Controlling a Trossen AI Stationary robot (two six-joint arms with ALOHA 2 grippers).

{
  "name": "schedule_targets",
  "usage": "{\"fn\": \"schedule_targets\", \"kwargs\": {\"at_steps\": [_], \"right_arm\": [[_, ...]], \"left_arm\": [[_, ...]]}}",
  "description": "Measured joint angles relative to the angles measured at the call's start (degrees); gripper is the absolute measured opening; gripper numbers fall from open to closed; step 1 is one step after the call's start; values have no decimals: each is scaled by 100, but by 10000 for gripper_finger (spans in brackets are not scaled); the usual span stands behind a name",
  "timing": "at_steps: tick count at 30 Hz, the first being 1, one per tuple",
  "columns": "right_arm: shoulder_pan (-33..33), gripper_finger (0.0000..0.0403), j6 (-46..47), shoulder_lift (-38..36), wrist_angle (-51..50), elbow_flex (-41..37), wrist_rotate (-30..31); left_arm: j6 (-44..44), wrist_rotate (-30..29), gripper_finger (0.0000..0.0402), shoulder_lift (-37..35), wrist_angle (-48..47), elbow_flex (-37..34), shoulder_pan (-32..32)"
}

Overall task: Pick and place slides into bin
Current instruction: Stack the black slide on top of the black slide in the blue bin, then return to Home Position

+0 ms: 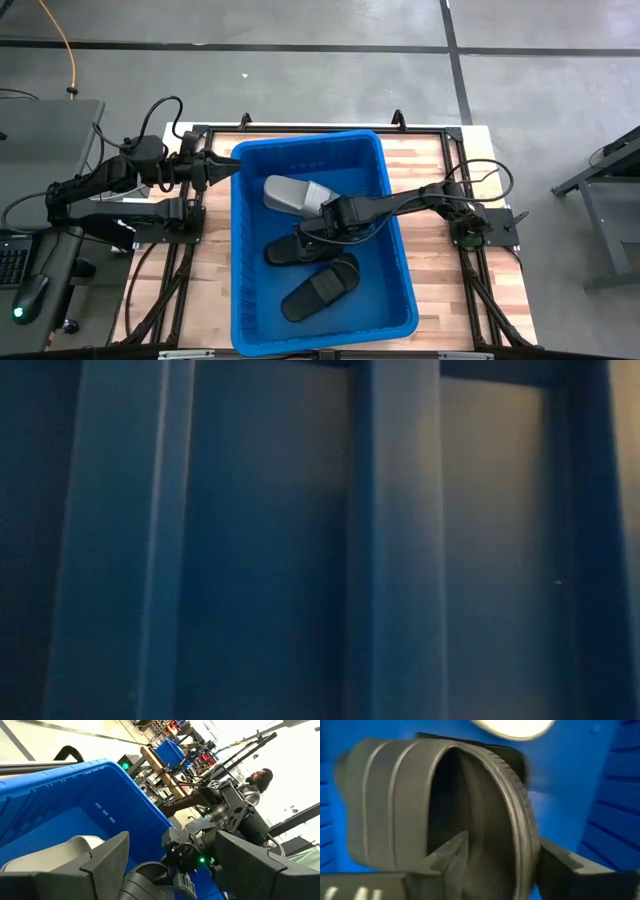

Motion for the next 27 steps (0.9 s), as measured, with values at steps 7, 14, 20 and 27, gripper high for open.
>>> {"fn": "schedule_targets", "kwargs": {"at_steps": [7,14,20,27], "right_arm": [[0,242,2,94,-333,0,247],[-36,278,-125,163,-521,0,343],[-39,282,-172,163,-707,2,604],[-110,282,-281,162,-705,2,1051]], "left_arm": [[0,-1,285,0,-1,0,0],[0,-1,285,4,-1,0,0],[0,-1,285,4,-1,0,0],[0,-1,285,4,1,0,0]]}}
